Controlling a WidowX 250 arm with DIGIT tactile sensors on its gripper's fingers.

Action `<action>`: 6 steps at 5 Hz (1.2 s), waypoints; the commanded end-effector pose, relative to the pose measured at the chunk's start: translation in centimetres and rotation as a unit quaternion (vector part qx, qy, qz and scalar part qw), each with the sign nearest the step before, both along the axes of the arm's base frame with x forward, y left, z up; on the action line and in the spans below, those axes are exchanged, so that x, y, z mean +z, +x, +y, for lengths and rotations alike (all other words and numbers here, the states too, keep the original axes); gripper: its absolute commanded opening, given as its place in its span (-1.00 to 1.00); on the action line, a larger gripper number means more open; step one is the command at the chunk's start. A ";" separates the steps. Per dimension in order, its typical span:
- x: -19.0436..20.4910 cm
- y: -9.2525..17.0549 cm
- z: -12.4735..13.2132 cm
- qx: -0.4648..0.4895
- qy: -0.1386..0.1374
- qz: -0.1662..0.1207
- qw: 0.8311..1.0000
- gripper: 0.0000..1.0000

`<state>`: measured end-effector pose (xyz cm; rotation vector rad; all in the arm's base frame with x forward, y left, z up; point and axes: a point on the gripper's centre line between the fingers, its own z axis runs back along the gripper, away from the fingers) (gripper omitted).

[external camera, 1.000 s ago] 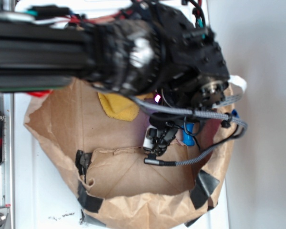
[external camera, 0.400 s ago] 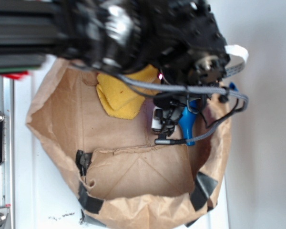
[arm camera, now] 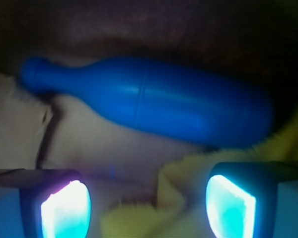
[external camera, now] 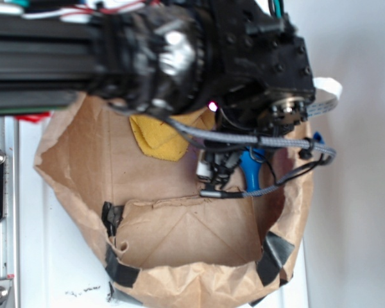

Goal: Grab the yellow cloth.

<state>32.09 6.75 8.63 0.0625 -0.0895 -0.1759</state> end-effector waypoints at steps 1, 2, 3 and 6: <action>2.6 0.2 0.6 0.005 0.011 -0.036 0.999 1.00; 2.6 0.2 0.6 0.005 0.011 -0.036 0.999 1.00; 6.6 -2.7 0.1 -0.026 -0.033 -0.076 0.996 1.00; 5.8 -6.6 2.2 -0.043 -0.015 -0.109 0.993 1.00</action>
